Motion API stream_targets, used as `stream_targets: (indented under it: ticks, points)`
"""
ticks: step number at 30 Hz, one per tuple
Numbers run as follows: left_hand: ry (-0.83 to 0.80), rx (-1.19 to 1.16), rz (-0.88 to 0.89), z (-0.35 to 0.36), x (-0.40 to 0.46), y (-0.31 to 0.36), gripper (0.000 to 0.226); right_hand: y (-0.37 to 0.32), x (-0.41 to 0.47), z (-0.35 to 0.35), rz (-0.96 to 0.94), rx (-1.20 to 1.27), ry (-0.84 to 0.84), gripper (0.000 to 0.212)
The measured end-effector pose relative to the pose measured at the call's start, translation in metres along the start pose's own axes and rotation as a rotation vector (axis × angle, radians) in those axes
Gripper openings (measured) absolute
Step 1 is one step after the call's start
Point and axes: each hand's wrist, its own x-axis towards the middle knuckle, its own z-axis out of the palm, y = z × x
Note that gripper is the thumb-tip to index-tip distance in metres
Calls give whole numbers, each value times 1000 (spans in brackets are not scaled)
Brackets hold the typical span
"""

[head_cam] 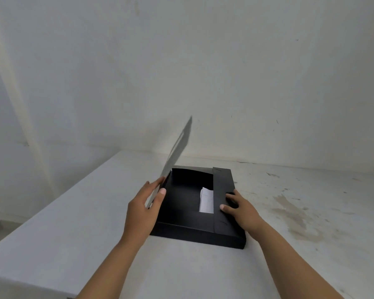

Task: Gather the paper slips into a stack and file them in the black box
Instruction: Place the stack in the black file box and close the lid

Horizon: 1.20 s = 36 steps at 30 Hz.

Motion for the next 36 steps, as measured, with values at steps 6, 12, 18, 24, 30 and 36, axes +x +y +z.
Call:
stream_targets:
  ticks: [6, 12, 18, 24, 30, 36]
  points:
    - [-244, 66, 21, 9, -5, -8, 29, 22, -3, -34, 71, 134, -101, 54]
    - [-446, 484, 103, 22, -8, -28, 37, 26, 1, -61, 110, 155, 50, 30]
    - [-492, 548, 136, 23, -5, -33, 43, -1, 9, -39, -60, -144, 146, 37]
    - [-511, 575, 159, 24, -5, -37, 50, 5, 11, 4, -79, -492, -76, 67]
    - [-533, 588, 188, 24, -8, -37, 79, 6, 13, 3, -51, -632, -111, 68]
    - [-543, 568, 145, 22, -5, -26, 46, -10, -1, -5, -75, -627, -15, 56]
